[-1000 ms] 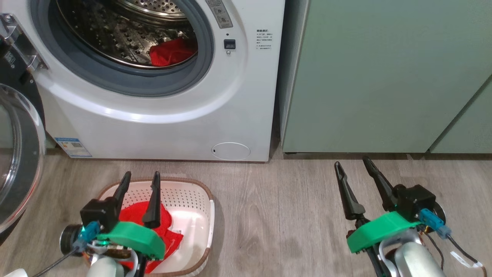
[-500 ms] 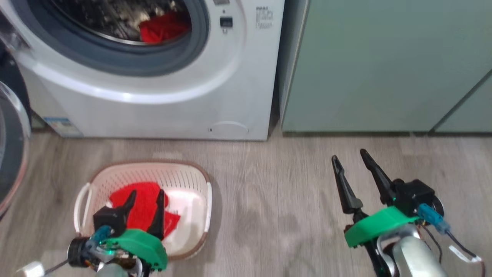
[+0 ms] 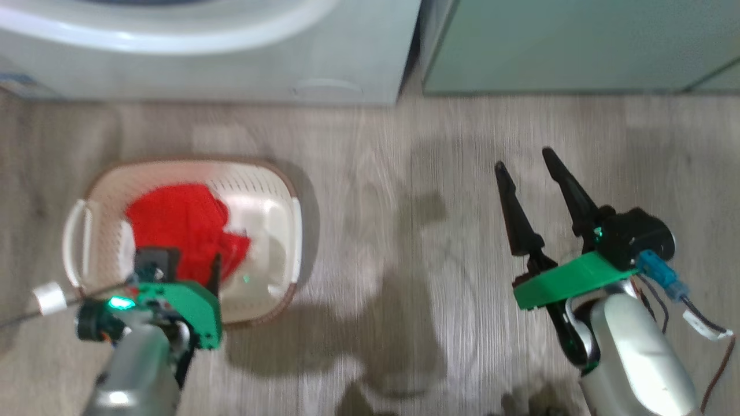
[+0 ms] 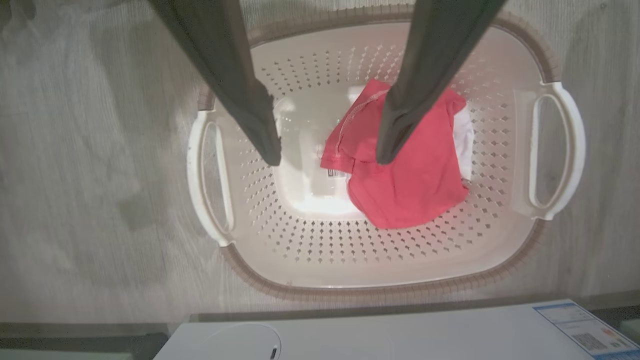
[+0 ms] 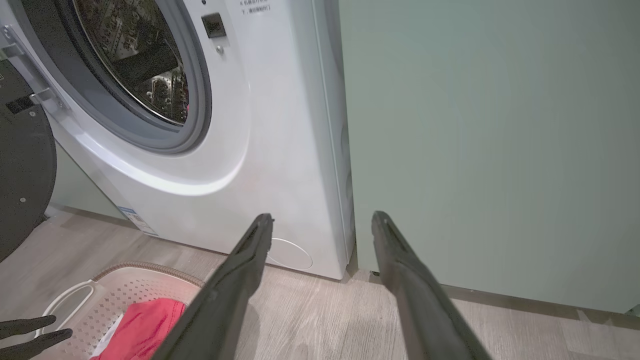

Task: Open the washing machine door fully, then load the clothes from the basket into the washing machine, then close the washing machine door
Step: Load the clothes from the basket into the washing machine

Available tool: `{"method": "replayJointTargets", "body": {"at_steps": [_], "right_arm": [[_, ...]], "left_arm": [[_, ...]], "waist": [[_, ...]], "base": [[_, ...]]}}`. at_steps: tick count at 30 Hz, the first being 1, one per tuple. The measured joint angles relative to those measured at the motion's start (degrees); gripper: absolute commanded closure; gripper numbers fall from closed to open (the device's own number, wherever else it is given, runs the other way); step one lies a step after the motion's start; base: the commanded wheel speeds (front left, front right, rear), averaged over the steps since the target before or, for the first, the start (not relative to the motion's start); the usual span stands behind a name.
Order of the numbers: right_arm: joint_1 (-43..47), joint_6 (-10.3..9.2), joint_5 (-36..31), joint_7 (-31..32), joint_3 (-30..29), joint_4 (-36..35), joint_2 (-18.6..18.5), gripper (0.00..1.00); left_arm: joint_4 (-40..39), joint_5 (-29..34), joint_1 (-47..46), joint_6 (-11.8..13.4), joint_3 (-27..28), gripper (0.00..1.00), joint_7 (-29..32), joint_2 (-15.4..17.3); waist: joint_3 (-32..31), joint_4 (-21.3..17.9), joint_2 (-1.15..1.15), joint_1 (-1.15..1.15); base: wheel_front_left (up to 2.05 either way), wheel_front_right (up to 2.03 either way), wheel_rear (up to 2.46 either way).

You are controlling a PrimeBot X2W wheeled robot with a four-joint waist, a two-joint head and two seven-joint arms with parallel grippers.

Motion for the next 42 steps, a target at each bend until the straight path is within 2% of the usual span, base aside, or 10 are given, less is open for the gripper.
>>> {"method": "replayJointTargets", "body": {"at_steps": [3,11,16,25,35,42], "right_arm": [[-1.2,0.00,0.0,0.0,0.4,-0.6,0.0,0.00],[-4.2,0.00,0.0,0.0,1.2,-1.9,0.1,0.00],[-6.4,0.00,0.1,0.0,1.4,-3.4,0.2,0.00],[-7.0,0.00,3.3,0.0,3.5,-5.7,0.3,0.00],[-10.4,0.00,6.8,0.0,5.7,-7.3,0.4,0.00],[-11.2,0.00,7.3,0.0,6.2,-8.0,0.5,0.00]], "left_arm": [[5.7,0.0,-4.5,0.1,0.0,0.00,0.0,1.2],[13.2,-0.4,-13.9,0.1,0.5,0.00,2.1,3.8],[14.5,0.0,-18.7,0.7,0.2,0.00,4.0,8.1],[15.5,0.1,-21.3,2.0,-0.1,0.00,7.4,12.8],[15.6,-0.6,-25.0,2.0,0.1,0.00,11.9,18.8],[15.7,-0.2,-26.0,1.9,-1.6,0.00,13.7,20.6]], "waist": [[3.9,-0.8,0.00,0.00],[12.1,-3.3,0.00,0.01],[17.5,-5.5,0.00,0.01],[25.0,-9.8,0.00,0.00],[31.8,-13.8,0.00,0.00],[34.6,-15.5,0.00,0.00]], "base": [[0.00,0.00,0.00],[0.00,0.00,0.00],[0.00,0.00,0.00],[0.00,0.00,0.00],[0.00,0.00,0.00],[0.00,0.00,0.00]]}}
